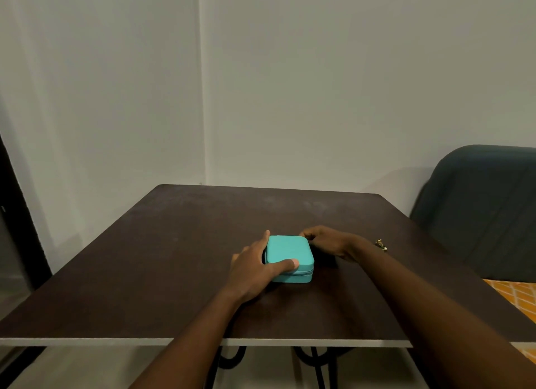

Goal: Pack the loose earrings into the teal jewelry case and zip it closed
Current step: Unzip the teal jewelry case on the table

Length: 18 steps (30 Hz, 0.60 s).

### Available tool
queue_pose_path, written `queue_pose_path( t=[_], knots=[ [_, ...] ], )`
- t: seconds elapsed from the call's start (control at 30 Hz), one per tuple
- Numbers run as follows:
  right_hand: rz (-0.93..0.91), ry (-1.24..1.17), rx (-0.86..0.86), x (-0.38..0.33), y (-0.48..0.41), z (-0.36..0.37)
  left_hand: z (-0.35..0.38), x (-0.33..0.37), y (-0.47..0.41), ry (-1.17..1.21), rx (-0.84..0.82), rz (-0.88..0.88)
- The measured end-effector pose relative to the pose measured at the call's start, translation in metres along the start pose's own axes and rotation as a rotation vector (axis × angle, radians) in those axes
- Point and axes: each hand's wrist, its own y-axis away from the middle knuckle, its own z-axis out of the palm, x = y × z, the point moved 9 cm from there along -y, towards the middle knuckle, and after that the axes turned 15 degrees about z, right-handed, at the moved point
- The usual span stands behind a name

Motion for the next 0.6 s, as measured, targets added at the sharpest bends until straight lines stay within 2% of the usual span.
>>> queue_pose_path(
  t=[0.2,0.37,0.6],
  knots=[
    [0.030,0.034,0.045,0.0044,-0.0045,-0.0008,0.0022,-0.0019,-0.0024,-0.011,-0.014,0.012],
    [-0.026,-0.059,0.078,0.0000,-0.0050,-0.0028,0.0017,-0.0021,-0.0022,-0.025,-0.009,0.014],
    [0.008,-0.029,-0.029,0.0002,-0.0058,0.0031,0.0018,-0.0018,-0.0031,-0.037,-0.004,0.025]
  ],
)
